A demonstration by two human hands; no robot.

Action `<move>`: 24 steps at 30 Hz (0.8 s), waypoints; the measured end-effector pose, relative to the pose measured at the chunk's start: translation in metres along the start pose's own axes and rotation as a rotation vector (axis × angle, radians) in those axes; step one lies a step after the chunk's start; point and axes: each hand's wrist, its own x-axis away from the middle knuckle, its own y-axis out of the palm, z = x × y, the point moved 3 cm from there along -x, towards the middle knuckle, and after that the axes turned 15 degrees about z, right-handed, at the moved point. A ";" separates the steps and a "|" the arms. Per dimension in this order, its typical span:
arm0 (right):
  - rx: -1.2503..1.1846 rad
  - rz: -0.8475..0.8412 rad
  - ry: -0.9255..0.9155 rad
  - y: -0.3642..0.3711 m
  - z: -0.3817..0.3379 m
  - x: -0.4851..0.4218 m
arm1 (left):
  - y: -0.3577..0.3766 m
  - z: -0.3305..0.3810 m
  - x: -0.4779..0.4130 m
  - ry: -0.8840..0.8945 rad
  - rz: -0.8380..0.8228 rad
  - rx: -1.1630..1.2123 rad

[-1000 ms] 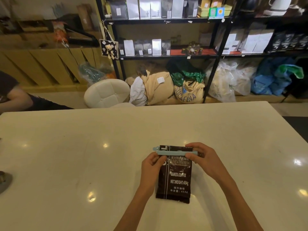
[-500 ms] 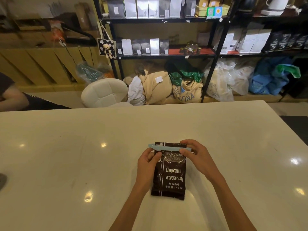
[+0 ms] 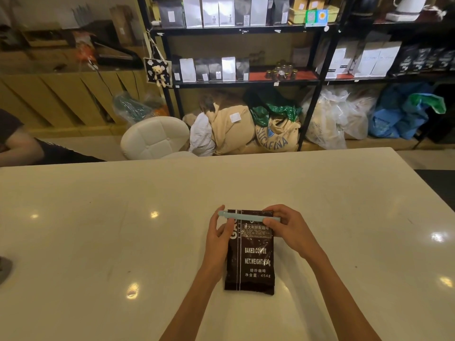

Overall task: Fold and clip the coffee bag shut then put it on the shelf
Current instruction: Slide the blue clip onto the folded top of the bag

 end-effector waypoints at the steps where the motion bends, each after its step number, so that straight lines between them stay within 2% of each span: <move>1: -0.004 -0.009 0.000 0.001 0.000 -0.001 | 0.002 0.001 0.000 0.011 -0.004 0.008; 19: -0.008 0.054 -0.001 0.012 0.007 -0.004 | 0.006 -0.009 -0.010 -0.028 0.084 0.006; 24: -0.047 0.097 0.018 0.013 0.013 -0.001 | 0.007 -0.007 -0.008 -0.036 0.085 0.078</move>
